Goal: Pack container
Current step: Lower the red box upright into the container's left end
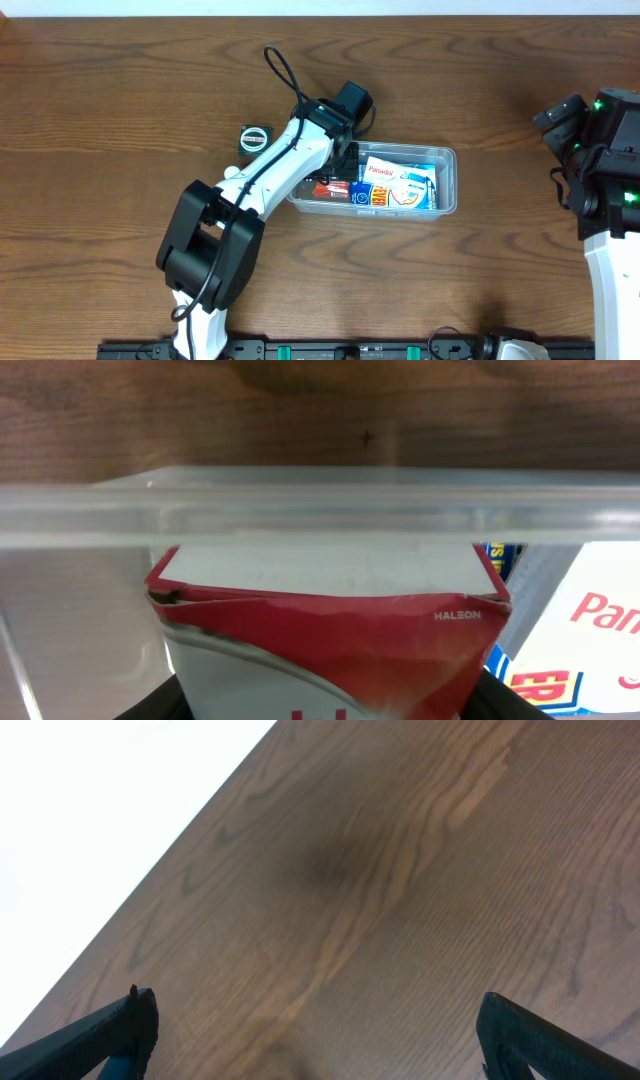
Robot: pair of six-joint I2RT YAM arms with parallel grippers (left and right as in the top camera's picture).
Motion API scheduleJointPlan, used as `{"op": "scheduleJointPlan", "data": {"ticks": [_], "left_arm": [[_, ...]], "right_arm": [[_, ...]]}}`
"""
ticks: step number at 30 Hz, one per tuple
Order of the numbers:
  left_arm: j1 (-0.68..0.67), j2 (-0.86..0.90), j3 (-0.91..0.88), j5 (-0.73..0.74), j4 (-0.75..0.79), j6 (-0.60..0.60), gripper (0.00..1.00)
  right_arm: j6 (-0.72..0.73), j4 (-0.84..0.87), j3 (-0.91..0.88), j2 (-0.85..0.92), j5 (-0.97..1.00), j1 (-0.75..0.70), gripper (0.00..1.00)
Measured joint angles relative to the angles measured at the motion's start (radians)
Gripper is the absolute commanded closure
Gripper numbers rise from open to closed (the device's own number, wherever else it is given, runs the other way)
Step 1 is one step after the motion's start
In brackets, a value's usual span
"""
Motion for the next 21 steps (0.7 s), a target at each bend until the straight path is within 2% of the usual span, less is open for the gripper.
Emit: {"op": "scheduleJointPlan", "data": {"ticks": [18,19,21], "left_arm": [[0.0,0.0,-0.052,0.0,0.062,0.0,0.44],[0.0,0.0,-0.052,0.0,0.064,0.0,0.44],[0.0,0.0,-0.052,0.0,0.065,0.0,0.37]], "right_arm": [[0.0,0.0,0.0,0.0,0.0,0.0,0.01],[0.0,0.0,0.0,0.0,0.0,0.0,0.01],[0.0,0.0,0.0,0.0,0.0,0.0,0.01]]}}
